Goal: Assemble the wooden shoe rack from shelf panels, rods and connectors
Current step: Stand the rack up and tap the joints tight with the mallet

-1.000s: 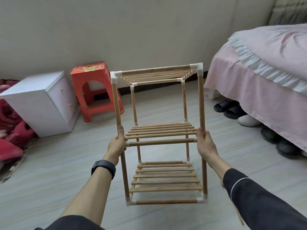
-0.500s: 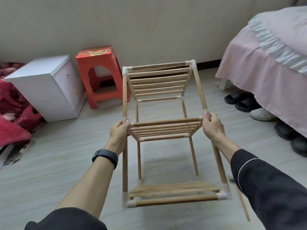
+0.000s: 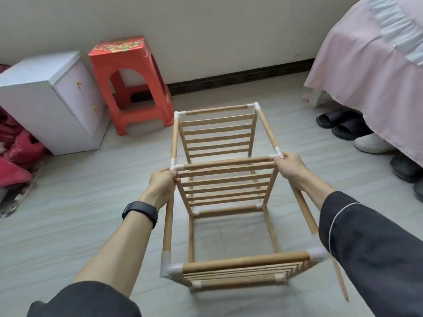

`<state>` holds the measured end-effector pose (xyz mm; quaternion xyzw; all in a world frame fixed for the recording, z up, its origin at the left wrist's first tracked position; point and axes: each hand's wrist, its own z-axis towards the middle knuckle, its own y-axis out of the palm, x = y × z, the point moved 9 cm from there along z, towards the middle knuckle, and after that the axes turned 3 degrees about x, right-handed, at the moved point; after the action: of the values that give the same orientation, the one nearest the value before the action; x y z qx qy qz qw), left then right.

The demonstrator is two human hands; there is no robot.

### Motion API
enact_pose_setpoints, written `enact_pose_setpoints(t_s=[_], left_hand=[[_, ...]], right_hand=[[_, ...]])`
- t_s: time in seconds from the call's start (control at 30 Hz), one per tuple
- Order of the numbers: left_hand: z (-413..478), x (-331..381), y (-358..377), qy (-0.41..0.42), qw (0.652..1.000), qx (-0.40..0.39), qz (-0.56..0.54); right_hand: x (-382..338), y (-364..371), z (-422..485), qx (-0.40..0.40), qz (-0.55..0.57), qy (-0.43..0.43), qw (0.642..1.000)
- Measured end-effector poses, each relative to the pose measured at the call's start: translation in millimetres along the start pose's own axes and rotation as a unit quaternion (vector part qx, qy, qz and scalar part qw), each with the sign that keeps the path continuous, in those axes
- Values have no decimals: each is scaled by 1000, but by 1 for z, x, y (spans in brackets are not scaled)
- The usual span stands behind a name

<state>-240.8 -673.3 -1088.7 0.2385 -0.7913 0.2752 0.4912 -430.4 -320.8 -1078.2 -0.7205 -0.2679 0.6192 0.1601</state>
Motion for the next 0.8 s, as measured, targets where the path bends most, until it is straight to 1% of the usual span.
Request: enact_pose_setpoints(t_s=[0.1, 0.17, 0.27, 0.4, 0.47, 0.6, 0.7, 0.8], left_hand=[[-12, 6, -4, 45, 995, -26, 87], [-28, 5, -14, 55, 991, -45, 115], [-56, -17, -29, 22, 993, -72, 86], [-97, -60, -45, -31, 992, -108, 59], [-115, -75, -52, -31, 992, -113, 36], [-146, -95, -66, -18, 998, -62, -22], [-168, -109, -69, 14, 999, -32, -15], [-189, -118, -68, 66, 998, 2, 17]], right_hand=[[-1, 1, -13, -78, -51, -17, 995], [-2, 1, -28, -135, -101, -35, 985], [-2, -7, -54, -181, -184, -34, 965], [8, -24, -95, -228, -226, 11, 947], [15, -32, -119, -242, -202, 9, 949], [43, -47, -170, -215, -100, -12, 971], [73, -46, -199, -194, -51, -8, 980], [97, -44, -218, -155, 3, 5, 988]])
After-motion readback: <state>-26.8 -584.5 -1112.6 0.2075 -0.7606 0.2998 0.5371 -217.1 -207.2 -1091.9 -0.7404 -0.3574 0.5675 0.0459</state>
